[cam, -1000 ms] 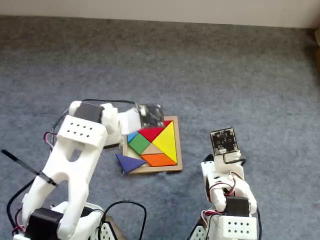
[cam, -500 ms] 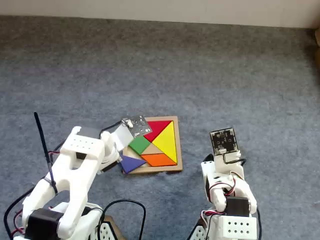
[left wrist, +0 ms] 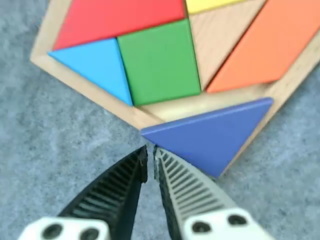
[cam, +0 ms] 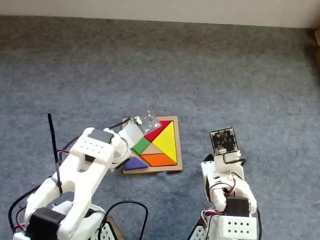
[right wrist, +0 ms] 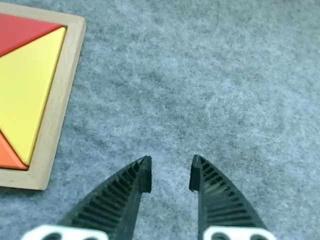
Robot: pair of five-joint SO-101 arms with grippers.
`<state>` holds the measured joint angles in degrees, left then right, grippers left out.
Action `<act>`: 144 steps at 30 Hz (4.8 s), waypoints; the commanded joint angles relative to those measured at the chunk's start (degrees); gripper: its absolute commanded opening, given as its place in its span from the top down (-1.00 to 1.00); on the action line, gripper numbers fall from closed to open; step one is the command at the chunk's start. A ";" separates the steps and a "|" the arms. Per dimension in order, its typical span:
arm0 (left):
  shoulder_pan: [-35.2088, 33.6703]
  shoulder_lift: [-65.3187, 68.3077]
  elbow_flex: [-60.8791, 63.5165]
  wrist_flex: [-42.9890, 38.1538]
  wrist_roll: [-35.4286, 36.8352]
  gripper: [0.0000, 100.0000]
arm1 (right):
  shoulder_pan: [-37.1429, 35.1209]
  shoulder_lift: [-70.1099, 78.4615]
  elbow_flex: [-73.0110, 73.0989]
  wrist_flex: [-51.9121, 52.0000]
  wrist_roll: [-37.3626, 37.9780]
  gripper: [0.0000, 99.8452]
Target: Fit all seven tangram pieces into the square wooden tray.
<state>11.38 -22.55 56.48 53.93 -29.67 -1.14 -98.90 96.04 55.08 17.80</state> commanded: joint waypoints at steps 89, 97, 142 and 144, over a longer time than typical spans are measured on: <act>-2.86 -50.86 13.23 -3.69 19.78 0.91 | 0.75 -0.57 5.67 0.31 0.79 0.87; -9.54 -72.31 27.38 -3.34 19.78 0.91 | 0.75 -0.75 5.67 0.31 0.79 0.99; -15.16 -81.19 40.66 21.80 19.60 0.91 | 0.66 -0.84 1.80 2.33 -8.26 0.99; -15.16 -81.19 40.66 21.80 19.60 0.91 | 0.84 -0.92 -0.13 4.97 -10.20 0.99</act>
<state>-4.09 -102.37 96.04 75.38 -10.51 -1.05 -99.08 96.04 57.27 9.63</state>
